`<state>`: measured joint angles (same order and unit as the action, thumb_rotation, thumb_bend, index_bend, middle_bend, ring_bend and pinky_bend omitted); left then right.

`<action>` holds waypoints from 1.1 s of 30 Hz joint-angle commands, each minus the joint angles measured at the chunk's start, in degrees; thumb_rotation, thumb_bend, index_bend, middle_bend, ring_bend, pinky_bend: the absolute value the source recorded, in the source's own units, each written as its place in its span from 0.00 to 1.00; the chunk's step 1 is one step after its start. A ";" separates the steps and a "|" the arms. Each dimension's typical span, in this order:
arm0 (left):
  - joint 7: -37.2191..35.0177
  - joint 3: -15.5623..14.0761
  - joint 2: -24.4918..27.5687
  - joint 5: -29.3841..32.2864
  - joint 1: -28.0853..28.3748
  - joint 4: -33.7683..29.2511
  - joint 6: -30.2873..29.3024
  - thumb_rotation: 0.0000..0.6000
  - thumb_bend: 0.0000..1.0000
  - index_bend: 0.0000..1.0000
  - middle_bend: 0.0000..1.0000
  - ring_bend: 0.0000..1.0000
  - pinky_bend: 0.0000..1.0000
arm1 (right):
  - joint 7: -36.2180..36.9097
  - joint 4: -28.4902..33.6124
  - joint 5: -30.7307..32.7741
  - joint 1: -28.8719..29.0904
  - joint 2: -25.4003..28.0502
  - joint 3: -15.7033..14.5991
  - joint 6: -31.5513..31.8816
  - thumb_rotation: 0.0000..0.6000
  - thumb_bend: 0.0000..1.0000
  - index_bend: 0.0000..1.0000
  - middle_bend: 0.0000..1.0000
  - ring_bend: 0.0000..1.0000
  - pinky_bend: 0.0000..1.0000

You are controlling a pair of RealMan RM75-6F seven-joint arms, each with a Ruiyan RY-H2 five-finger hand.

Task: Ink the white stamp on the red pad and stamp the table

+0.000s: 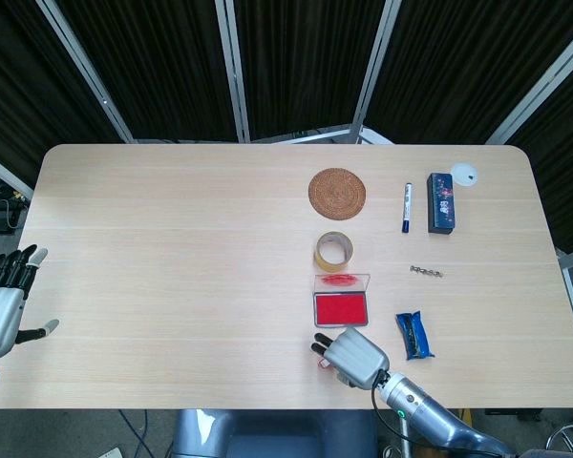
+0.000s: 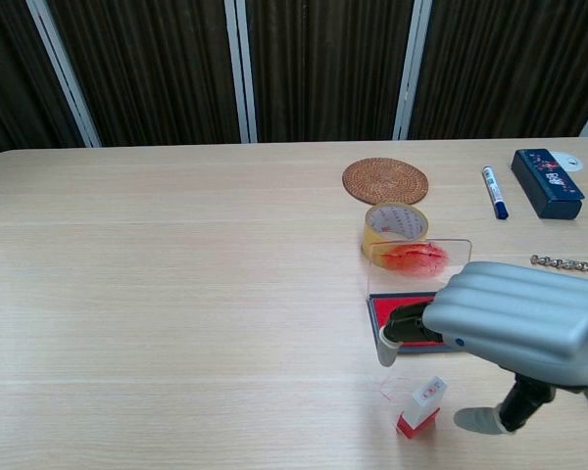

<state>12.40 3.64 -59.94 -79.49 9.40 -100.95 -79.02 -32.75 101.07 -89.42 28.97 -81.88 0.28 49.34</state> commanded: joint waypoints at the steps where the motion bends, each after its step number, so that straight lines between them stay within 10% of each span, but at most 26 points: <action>1: 0.13 -0.04 -0.07 -0.01 0.05 0.00 0.05 1.00 0.00 0.00 0.00 0.00 0.00 | -0.58 -0.67 0.63 0.34 -1.05 -0.13 -0.08 1.00 0.20 0.29 0.27 0.80 1.00; 33: 0.07 -0.29 -0.01 0.23 0.19 -0.11 0.09 1.00 0.00 0.00 0.00 0.00 0.00 | -3.82 -5.40 4.79 2.53 -4.93 -2.51 0.97 1.00 0.26 0.37 0.40 0.80 1.00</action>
<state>12.46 3.34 -59.94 -79.26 9.59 -101.07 -78.92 -36.61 95.72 -84.66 31.47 -86.77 -2.21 50.27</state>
